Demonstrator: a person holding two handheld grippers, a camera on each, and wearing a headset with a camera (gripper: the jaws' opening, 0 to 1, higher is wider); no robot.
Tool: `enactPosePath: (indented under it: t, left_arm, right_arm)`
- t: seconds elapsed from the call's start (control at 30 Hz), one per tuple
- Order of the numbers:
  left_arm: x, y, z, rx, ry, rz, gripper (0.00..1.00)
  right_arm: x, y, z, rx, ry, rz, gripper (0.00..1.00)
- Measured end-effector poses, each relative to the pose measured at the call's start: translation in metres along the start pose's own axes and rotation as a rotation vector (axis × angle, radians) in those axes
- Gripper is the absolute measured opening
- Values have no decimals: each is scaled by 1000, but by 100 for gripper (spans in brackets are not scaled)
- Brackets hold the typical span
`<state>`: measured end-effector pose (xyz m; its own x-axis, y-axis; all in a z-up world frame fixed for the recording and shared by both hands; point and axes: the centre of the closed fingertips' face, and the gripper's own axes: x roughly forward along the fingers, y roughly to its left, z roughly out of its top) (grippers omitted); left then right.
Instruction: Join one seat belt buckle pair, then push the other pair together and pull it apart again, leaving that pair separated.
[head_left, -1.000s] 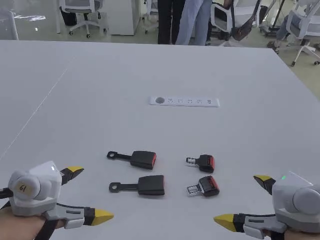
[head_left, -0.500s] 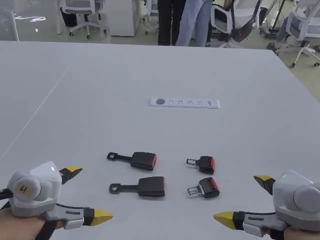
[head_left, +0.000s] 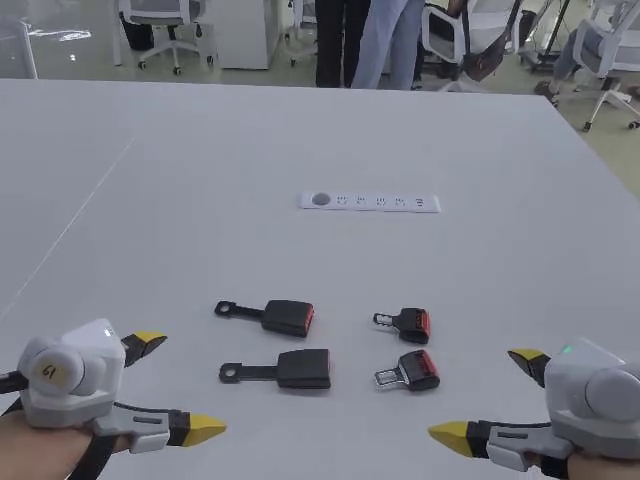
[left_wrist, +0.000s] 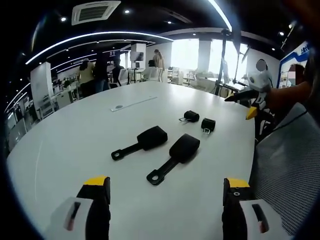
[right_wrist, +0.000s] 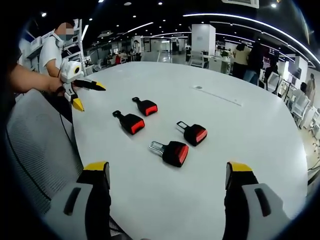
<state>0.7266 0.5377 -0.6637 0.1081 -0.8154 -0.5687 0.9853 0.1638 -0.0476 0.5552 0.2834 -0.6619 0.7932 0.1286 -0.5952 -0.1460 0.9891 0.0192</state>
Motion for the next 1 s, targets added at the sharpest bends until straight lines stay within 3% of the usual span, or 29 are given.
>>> enactPosePath:
  t: [1.0]
  left_arm:
    - [0,2,1,3,2,5,92]
  right_arm:
    - [1,1,-3,4,6,5,94]
